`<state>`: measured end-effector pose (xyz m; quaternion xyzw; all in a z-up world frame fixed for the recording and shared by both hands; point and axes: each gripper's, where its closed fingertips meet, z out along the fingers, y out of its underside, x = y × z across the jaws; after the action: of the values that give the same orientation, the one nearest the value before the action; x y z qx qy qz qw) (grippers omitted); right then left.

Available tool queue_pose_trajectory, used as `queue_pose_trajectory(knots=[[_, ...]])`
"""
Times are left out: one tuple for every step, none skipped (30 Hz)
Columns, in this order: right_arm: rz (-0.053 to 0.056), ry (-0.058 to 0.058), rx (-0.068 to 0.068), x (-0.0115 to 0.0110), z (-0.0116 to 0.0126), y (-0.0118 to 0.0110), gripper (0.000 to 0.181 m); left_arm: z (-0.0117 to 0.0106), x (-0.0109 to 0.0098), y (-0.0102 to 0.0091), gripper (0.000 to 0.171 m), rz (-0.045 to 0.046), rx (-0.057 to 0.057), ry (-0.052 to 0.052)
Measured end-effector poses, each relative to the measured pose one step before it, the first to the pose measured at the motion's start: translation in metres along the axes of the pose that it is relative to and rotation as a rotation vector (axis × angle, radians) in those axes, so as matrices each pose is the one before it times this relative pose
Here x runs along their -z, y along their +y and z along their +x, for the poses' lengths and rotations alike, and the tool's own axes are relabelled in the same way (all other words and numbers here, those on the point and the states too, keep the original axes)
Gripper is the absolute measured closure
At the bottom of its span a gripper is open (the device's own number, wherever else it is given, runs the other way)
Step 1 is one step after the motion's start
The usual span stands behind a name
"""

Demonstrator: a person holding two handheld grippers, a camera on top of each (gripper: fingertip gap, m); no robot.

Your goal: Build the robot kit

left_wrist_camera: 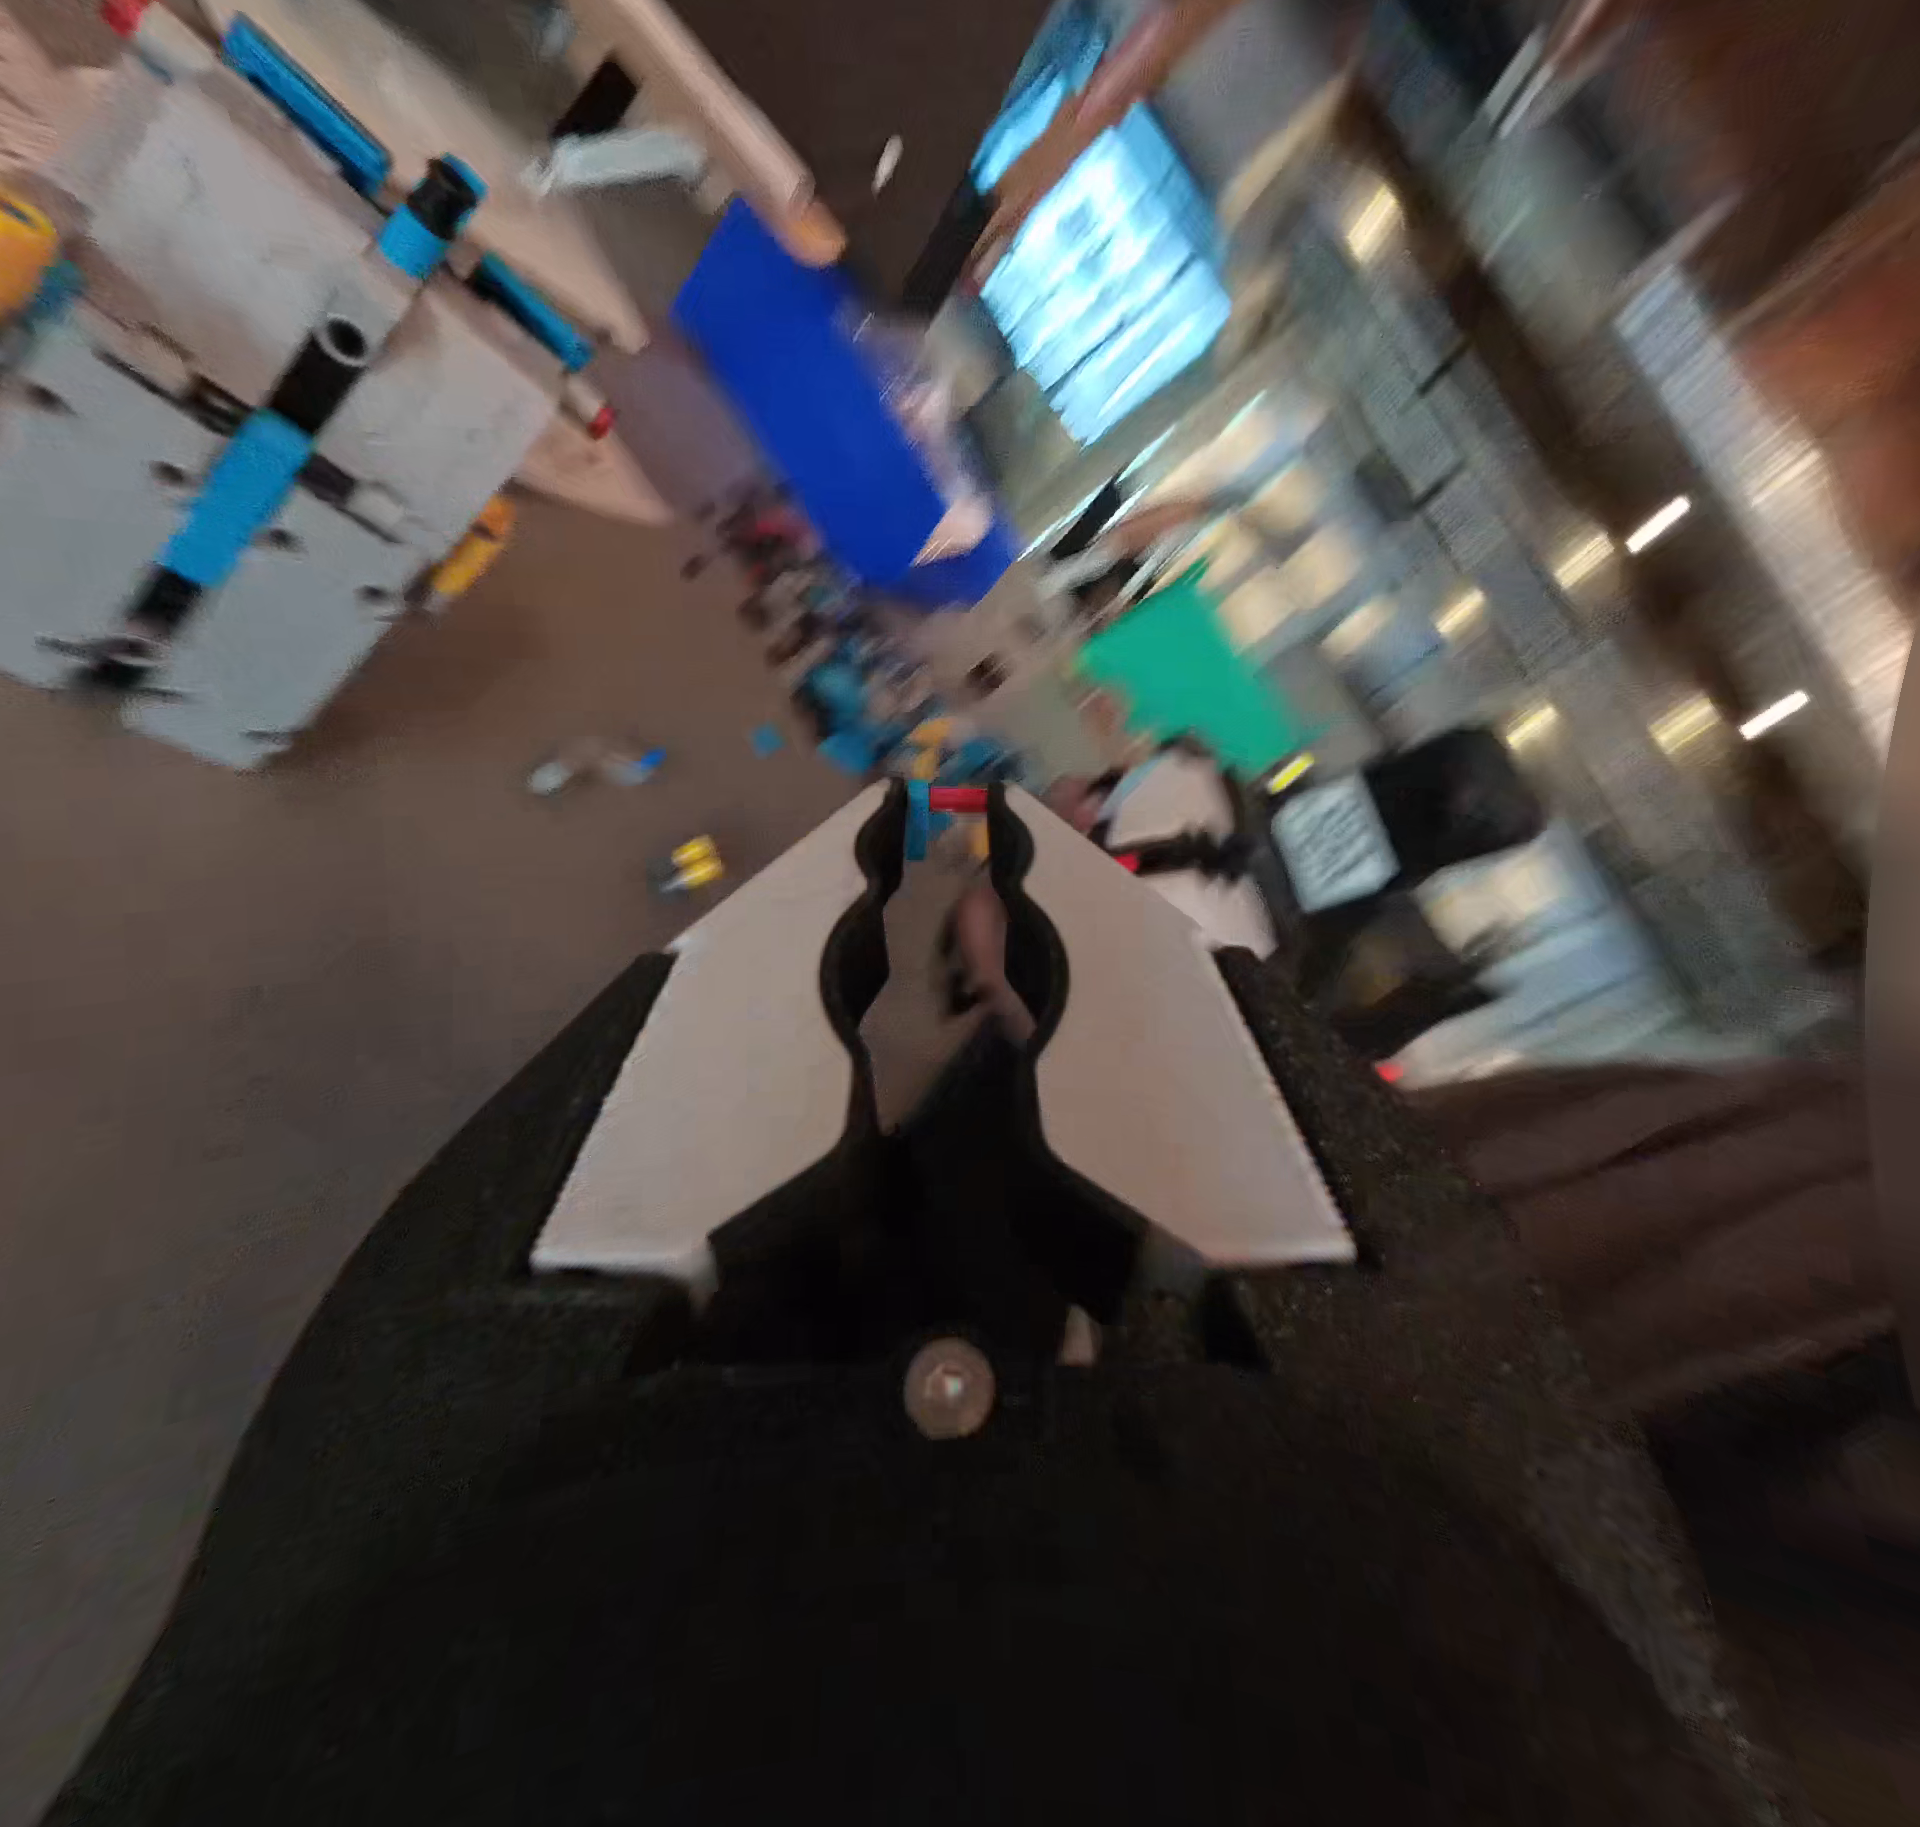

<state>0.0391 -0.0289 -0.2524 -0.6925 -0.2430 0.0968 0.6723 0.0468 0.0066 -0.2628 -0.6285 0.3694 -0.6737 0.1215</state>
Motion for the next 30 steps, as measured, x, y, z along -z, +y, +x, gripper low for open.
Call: queue_pose_trajectory(knots=[[0.0148, 0.0401, 0.0173, -0.00128, 0.00068, -0.00563, 0.177, 0.00820, -0.00065, -0.00643, 0.156, 0.08765, 0.0908, 0.0721], [0.0089, 0.0475, 0.0217, -0.00117, 0.00247, -0.00405, 0.178, 0.00601, -0.00149, -0.00269, 0.156, 0.06714, 0.0665, 0.0540], [0.0070, 0.0393, 0.0215, -0.00089, 0.00241, -0.00321, 0.178, 0.00513, -0.00191, -0.00005, 0.156, 0.04845, 0.0514, 0.0464], [0.0004, 0.0384, 0.0146, -0.00047, 0.00347, -0.00162, 0.178, 0.00323, -0.00184, 0.00079, 0.156, 0.03760, 0.0371, 0.0321], [0.0017, 0.0127, 0.0031, -0.00059, 0.00074, -0.00102, 0.178, 0.00176, -0.00177, 0.00127, 0.156, 0.02886, 0.0200, 0.0197], [-0.0115, 0.0069, -0.0071, -0.00130, 0.00033, 0.00187, 0.178, 0.00075, -0.00165, 0.00162, 0.156, 0.01847, 0.0026, 0.0107], [-0.0127, 0.0057, -0.0065, -0.00133, 0.00034, 0.00279, 0.178, -0.00088, -0.00153, 0.00224, 0.156, 0.00892, -0.0103, -0.0013], [-0.0159, 0.0079, 0.0003, -0.00116, 0.00096, 0.00305, 0.178, -0.00098, -0.00127, 0.00196, 0.156, 0.00570, -0.0128, -0.0044], [-0.0132, 0.0160, 0.0048, -0.00027, 0.00256, 0.00240, 0.178, -0.00032, -0.00121, 0.00162, 0.156, 0.00157, -0.0069, -0.0008], [-0.0065, 0.0131, 0.0034, 0.00019, 0.00252, 0.00112, 0.178, -0.00161, -0.00098, 0.00123, 0.156, 0.00082, -0.0054, -0.0105], [-0.0163, 0.0090, -0.0007, -0.00047, 0.00203, 0.00242, 0.178, -0.00250, -0.00055, 0.00035, 0.156, 0.00323, -0.0086, -0.0173], [-0.0125, -0.0038, -0.0022, -0.00051, -0.00011, 0.00244, 0.178, -0.00217, 0.00007, -0.00049, 0.156, 0.00660, -0.0091, -0.0128], [-0.0093, -0.0079, -0.0012, -0.00044, -0.00107, 0.00219, 0.178, -0.00146, 0.00023, -0.00086, 0.156, 0.00605, -0.0074, -0.0089], [-0.0066, -0.0003, 0.0012, -0.00024, -0.00025, 0.00182, 0.178, -0.00069, -0.00008, 0.00034, 0.156, -0.00149, -0.0085, -0.0049], [-0.0043, 0.0017, 0.0013, -0.00012, 0.00030, 0.00065, 0.178, -0.00039, -0.00024, 0.00064, 0.156, -0.00176, -0.0076, -0.0021], [-0.0042, 0.0032, 0.0038, -0.00023, 0.00026, 0.00040, 0.178, -0.00072, 0.00000, -0.00001, 0.157, 0.00200, 0.0012, -0.0021], [-0.0079, 0.0045, 0.0064, -0.00082, 0.00014, 0.00111, 0.178, -0.00155, 0.00021, -0.00034, 0.157, 0.00251, 0.0069, -0.0053], [-0.0143, 0.0042, 0.0090, -0.00125, 0.00000, 0.00180, 0.178, -0.00198, 0.00038, -0.00034, 0.157, 0.00338, 0.0073, -0.0055], [-0.0128, 0.0044, 0.0134, -0.00116, -0.00017, 0.00162, 0.178, -0.00186, 0.00053, -0.00023, 0.157, 0.00439, 0.0118, -0.0033], [-0.0175, 0.0025, 0.0153, -0.00105, -0.00047, 0.00193, 0.178, -0.00224, 0.00063, -0.00002, 0.157, 0.00489, 0.0126, -0.0052], [-0.0189, 0.0015, 0.0144, -0.00112, -0.00056, 0.00217, 0.178, -0.00179, 0.00074, 0.00026, 0.157, 0.00334, 0.0036, -0.0051], [-0.0111, 0.0028, 0.0151, -0.00049, -0.00059, 0.00101, 0.178, -0.00045, 0.00051, 0.00077, 0.157, -0.00143, -0.0012, 0.0004], [-0.0059, 0.0047, 0.0159, -0.00006, -0.00046, 0.00010, 0.178, 0.00004, 0.00028, 0.00049, 0.157, -0.00281, -0.0016, 0.0007], [-0.0097, 0.0024, 0.0102, -0.00028, -0.00034, 0.00039, 0.178, 0.00029, 0.00028, 0.00006, 0.157, -0.00079, -0.0062, 0.0000], [-0.0023, 0.0009, 0.0034, 0.00009, 0.00001, -0.00083, 0.178, 0.00039, 0.00019, 0.00001, 0.157, -0.00104, -0.0086, -0.0008], [-0.0080, -0.0016, -0.0026, -0.00039, 0.00003, 0.00033, 0.178, -0.00028, 0.00001, -0.00007, 0.157, -0.00152, -0.0126, -0.0068], [-0.0085, -0.0017, -0.0024, -0.00060, 0.00000, 0.00078, 0.178, -0.00059, 0.00013, -0.00014, 0.157, -0.00081, -0.0157, -0.0087], [-0.0026, 0.0011, -0.0019, -0.00039, 0.00011, 0.00016, 0.178, -0.00012, -0.00012, -0.00007, 0.157, 0.00048, -0.0096, -0.0042], [0.0016, 0.0025, 0.0044, -0.00016, 0.00007, -0.00014, 0.178, -0.00016, 0.00000, -0.00008, 0.157, 0.00091, -0.0006, -0.0019], [-0.0032, -0.0001, 0.0098, -0.00030, -0.00011, 0.00067, 0.178, -0.00082, -0.00001, 0.00019, 0.157, 0.00026, 0.0028, -0.0040]])
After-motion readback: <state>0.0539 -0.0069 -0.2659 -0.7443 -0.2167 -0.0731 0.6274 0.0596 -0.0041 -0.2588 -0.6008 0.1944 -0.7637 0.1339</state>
